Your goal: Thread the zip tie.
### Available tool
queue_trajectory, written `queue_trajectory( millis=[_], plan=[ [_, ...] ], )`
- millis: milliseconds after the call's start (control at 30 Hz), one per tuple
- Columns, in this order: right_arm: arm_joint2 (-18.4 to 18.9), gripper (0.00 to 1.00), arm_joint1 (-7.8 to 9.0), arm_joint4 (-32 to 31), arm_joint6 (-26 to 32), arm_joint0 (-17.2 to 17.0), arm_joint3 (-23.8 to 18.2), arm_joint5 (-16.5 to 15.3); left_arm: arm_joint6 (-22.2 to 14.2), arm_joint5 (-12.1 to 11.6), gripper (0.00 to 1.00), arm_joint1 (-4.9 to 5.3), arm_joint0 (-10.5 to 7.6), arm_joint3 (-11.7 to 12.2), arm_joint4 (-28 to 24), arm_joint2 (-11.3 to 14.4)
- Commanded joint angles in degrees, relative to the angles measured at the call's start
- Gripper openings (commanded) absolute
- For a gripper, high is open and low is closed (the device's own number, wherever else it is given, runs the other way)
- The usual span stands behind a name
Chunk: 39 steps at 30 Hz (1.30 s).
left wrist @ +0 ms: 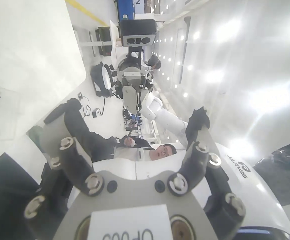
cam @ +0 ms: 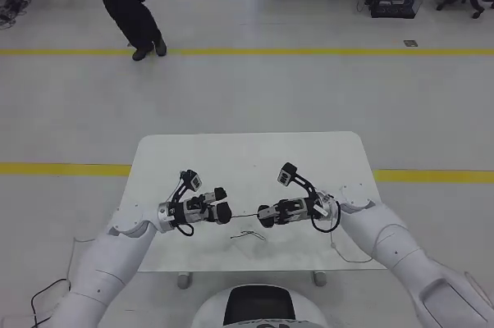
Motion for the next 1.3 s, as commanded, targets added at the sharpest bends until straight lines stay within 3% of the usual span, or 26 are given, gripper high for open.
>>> queue_trajectory(
  millis=[0,133,333,400,633,967,1267],
  plan=[
    [0.00,0.00,0.00,0.00,0.00,0.00,0.00,0.01,0.00,0.03,1.00,0.00,0.01,0.00,-0.04,0.00],
    [0.11,0.00,0.00,-0.99,-1.83,-0.43,-0.31,0.32,2.09,1.04,1.00,-0.05,0.18,-0.52,0.75,0.75],
    [0.69,0.00,-0.41,1.95,0.00,-1.10,0.09,0.01,1.64,2.80,1.00,0.00,0.05,-0.66,-1.55,1.43],
    [0.35,0.00,-0.62,2.16,0.00,-0.78,0.07,0.01,1.22,2.24,1.00,-0.13,0.17,-0.96,-3.74,1.70],
    [0.50,0.00,-0.68,2.28,0.00,-0.79,-0.09,0.01,1.22,2.24,1.00,-0.13,0.17,-0.96,-3.74,1.70],
    [1.96,0.00,-0.51,1.25,-2.52,-2.64,-2.31,1.27,5.97,3.01,1.00,-0.24,0.42,-3.25,-0.63,4.10],
    [2.04,0.00,-0.52,0.79,-3.70,-2.97,-2.82,1.44,6.74,2.59,1.00,-0.26,0.54,-3.80,-0.36,4.58]
  ],
)
